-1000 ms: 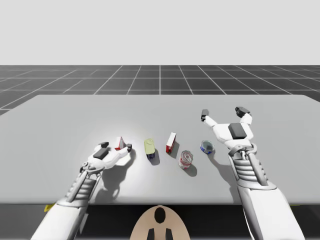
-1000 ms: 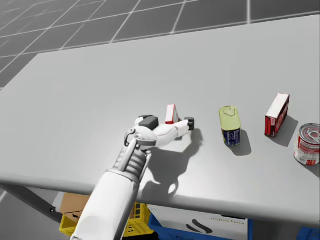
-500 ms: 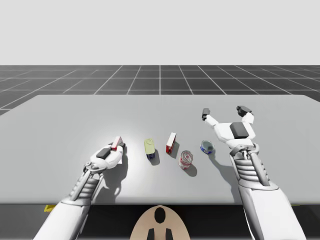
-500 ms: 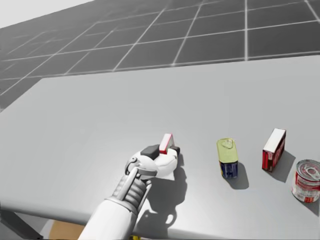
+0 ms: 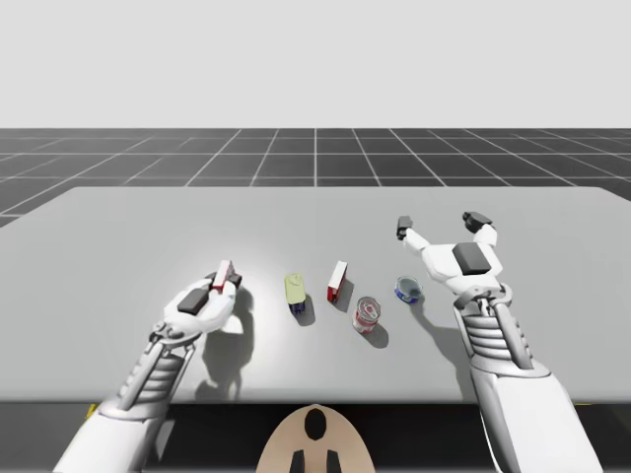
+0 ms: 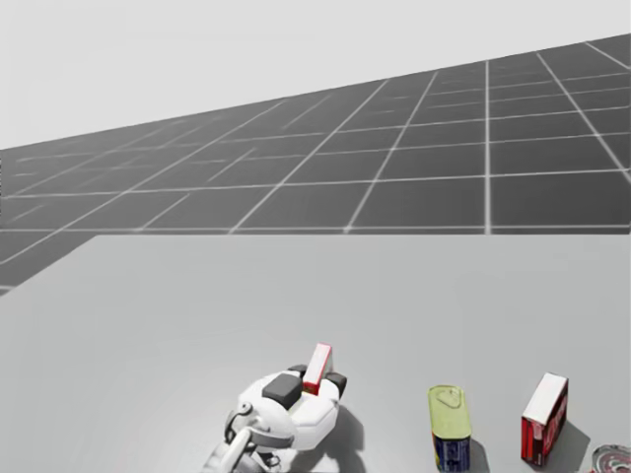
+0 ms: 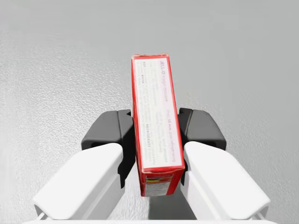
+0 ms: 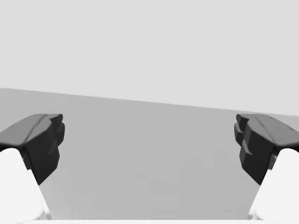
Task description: Grasp the gelatin box and hold it up.
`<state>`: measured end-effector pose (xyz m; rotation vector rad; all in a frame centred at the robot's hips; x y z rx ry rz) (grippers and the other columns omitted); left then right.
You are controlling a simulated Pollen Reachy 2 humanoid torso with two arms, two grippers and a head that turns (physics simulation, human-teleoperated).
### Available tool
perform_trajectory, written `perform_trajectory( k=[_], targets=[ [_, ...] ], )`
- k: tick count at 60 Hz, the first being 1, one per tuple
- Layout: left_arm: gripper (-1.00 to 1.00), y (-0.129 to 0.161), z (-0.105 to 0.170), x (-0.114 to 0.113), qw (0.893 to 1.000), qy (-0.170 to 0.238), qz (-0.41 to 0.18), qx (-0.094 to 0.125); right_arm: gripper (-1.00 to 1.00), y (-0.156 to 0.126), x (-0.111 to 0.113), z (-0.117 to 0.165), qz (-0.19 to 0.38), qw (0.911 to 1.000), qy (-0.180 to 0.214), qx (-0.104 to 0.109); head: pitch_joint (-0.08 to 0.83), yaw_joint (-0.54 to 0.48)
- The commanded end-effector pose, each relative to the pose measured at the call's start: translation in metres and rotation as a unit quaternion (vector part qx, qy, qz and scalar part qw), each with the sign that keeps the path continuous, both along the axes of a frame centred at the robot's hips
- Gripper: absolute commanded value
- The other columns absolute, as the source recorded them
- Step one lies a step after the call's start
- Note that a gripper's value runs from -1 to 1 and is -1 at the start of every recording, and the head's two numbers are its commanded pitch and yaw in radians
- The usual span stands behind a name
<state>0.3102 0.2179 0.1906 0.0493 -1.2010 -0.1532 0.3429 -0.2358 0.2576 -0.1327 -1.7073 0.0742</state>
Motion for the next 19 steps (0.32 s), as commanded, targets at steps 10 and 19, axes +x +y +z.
perform_trajectory(
  k=[10, 19],
  targets=[
    [0.97, 0.015, 0.104, -0.001, 0.995, -0.092, 0.016, 0.019, -1.0, -0.001, 0.0, 0.001, 0.004, 1.0, 0.001, -0.001, 0.295, 0.36],
    [0.96, 0.016, 0.136, -0.002, 0.991, -0.131, 0.011, 0.022, -1.0, -0.001, 0.0, 0.002, 0.01, 0.9999, 0.002, -0.003, 0.286, 0.36]
  ],
)
